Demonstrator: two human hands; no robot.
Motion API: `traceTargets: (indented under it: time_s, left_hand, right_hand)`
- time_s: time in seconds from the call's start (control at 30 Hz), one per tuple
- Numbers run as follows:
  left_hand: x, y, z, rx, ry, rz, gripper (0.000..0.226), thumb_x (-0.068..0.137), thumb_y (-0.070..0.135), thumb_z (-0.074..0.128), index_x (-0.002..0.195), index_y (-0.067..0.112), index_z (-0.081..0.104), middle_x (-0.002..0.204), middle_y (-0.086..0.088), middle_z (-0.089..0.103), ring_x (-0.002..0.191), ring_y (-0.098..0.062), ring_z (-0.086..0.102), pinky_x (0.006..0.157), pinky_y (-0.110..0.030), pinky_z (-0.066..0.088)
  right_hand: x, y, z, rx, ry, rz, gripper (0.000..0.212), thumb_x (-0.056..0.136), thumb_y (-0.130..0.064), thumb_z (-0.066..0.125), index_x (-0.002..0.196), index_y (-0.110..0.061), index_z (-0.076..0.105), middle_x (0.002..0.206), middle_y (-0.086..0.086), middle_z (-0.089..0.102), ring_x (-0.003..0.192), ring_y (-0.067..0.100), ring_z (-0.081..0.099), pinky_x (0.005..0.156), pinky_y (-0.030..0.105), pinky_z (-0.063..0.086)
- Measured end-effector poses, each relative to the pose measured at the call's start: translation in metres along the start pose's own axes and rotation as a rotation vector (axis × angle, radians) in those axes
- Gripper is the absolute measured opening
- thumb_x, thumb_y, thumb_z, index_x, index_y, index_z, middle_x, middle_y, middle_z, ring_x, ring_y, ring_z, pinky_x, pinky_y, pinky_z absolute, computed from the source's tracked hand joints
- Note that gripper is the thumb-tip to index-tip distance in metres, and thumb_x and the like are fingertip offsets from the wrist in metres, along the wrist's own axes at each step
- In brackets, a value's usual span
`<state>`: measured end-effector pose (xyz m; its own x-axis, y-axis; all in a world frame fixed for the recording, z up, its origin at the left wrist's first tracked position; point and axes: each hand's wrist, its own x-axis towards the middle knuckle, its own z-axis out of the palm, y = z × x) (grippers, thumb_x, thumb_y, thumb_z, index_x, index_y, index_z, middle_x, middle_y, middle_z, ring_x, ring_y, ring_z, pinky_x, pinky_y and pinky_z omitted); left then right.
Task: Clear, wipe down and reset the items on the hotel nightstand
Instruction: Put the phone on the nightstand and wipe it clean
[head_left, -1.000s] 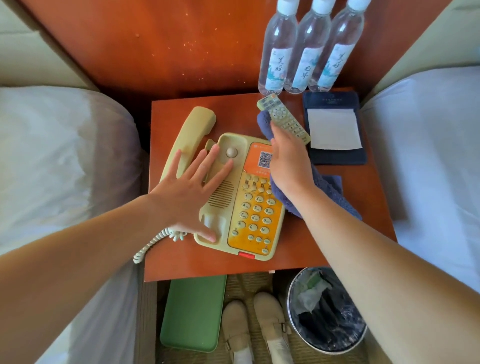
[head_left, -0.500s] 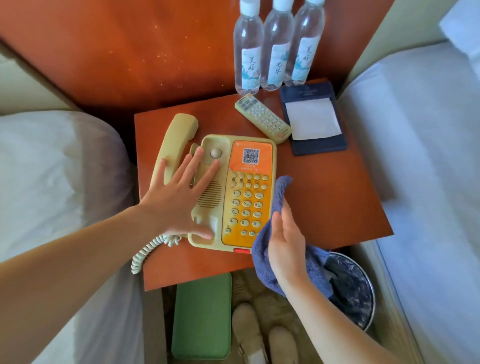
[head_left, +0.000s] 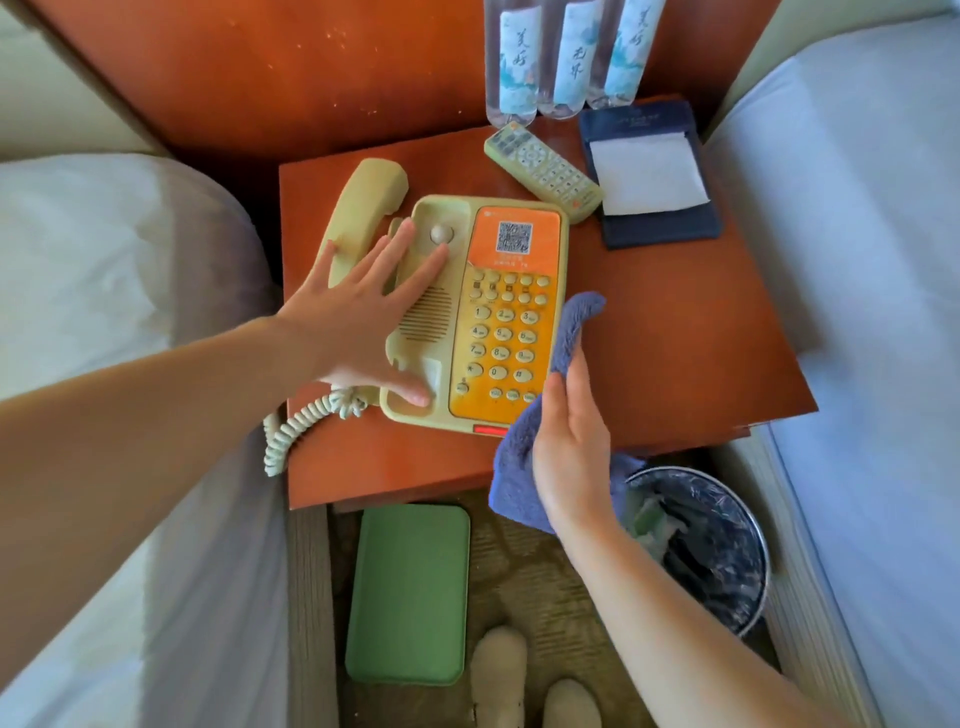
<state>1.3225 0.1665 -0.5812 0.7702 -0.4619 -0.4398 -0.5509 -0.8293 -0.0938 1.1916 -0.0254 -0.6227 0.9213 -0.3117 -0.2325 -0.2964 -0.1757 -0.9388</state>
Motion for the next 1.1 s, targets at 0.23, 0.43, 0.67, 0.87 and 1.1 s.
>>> traceTargets:
  time_s: [0.23,0.43,0.67,0.87,1.1]
  left_hand:
    - [-0.01,-0.002,0.014,0.013,0.093,0.032,0.132,0.058,0.096,0.039,0.143,0.03,-0.038,0.156,-0.001,-0.036,0.148,-0.022,-0.02,0.12,-0.054,-0.007]
    - [-0.008,-0.002,0.016,-0.072,0.096,0.059,0.132,0.063,0.087,0.052,0.145,0.032,-0.035,0.155,0.001,-0.038,0.147,-0.018,-0.021,0.117,-0.047,-0.015]
    - [-0.007,-0.006,0.02,-0.119,0.12,0.054,0.132,0.06,0.091,0.05,0.145,0.036,-0.033,0.155,0.007,-0.037,0.147,-0.015,-0.023,0.117,-0.053,-0.014]
    - [-0.005,-0.006,0.02,-0.083,0.145,0.065,0.131,0.059,0.094,0.044,0.147,0.033,-0.032,0.156,0.004,-0.036,0.148,-0.018,-0.021,0.115,-0.055,-0.015]
    - [-0.007,-0.005,0.019,-0.08,0.119,0.067,0.131,0.062,0.09,0.05,0.148,0.03,-0.03,0.157,0.0,-0.035,0.148,-0.017,-0.019,0.113,-0.05,-0.019]
  right_hand:
    - [-0.04,0.026,0.018,-0.39,0.012,-0.305,0.052,0.105,-0.019,0.027,0.154,-0.023,0.011,0.162,-0.01,0.001,0.149,0.007,-0.001,0.12,0.023,0.014]
    - [0.055,-0.011,0.013,-1.031,-0.002,-0.401,0.058,0.101,-0.008,0.042,0.153,-0.003,0.016,0.161,0.017,0.012,0.149,0.036,0.004,0.121,0.044,0.014]
    - [0.11,-0.054,0.047,-1.13,-0.022,-0.538,0.049,0.092,0.0,0.045,0.141,-0.004,0.039,0.146,0.013,0.041,0.135,0.028,0.036,0.106,0.04,0.03]
    - [-0.004,-0.005,0.05,-0.974,-0.038,-0.588,0.062,0.081,0.002,0.045,0.143,-0.004,0.045,0.146,0.01,0.048,0.139,0.023,0.039,0.117,0.036,0.02]
    - [0.076,-0.045,0.05,-1.248,-0.038,-0.566,0.055,0.082,-0.004,0.029,0.134,-0.007,0.043,0.138,0.01,0.048,0.129,0.029,0.04,0.102,0.041,0.032]
